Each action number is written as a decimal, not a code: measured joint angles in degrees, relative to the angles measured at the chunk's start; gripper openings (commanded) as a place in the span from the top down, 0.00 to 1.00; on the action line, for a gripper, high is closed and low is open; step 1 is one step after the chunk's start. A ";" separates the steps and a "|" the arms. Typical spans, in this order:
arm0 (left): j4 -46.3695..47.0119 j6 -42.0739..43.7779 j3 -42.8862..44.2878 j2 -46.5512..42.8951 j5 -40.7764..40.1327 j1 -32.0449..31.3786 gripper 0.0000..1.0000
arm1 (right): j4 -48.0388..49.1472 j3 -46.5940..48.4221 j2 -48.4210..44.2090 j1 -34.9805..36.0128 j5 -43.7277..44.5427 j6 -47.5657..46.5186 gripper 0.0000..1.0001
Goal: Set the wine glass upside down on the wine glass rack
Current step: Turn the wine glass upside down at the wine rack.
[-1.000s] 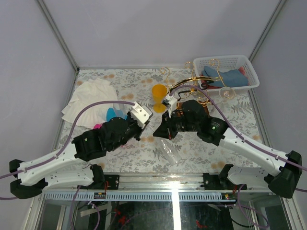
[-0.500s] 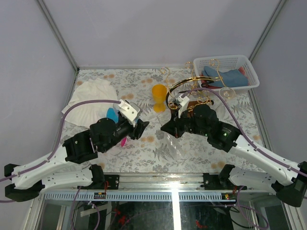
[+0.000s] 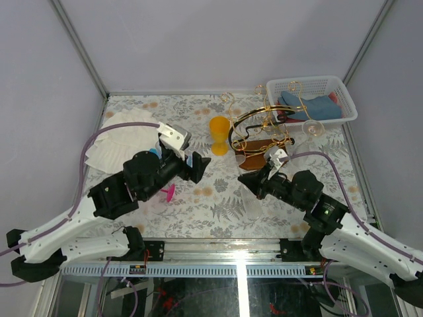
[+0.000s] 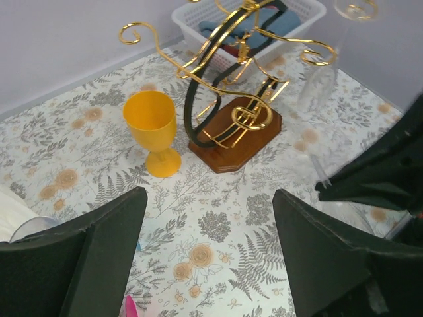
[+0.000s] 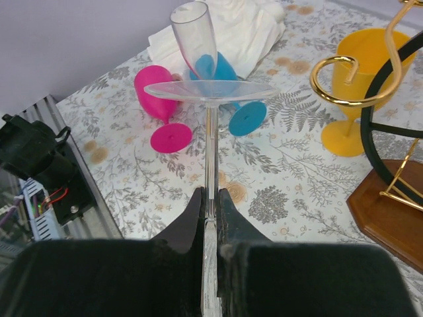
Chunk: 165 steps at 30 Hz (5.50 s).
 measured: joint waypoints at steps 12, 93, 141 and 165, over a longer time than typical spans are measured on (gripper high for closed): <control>0.76 -5.70 2.64 5.46 12.98 13.97 0.00 | 4.63 -5.88 -4.57 0.00 2.05 -4.66 1.00; 2.80 -3.23 -3.43 3.08 18.64 18.88 0.00 | 69.99 -23.30 20.83 -23.06 9.33 -6.84 1.00; 3.23 -3.26 -3.98 3.72 23.87 22.45 0.00 | 55.93 -26.64 5.99 -24.37 8.31 -17.03 0.99; 3.65 -3.37 -4.63 2.91 20.70 24.28 0.00 | 52.52 -26.80 7.15 -24.52 7.58 -15.21 0.41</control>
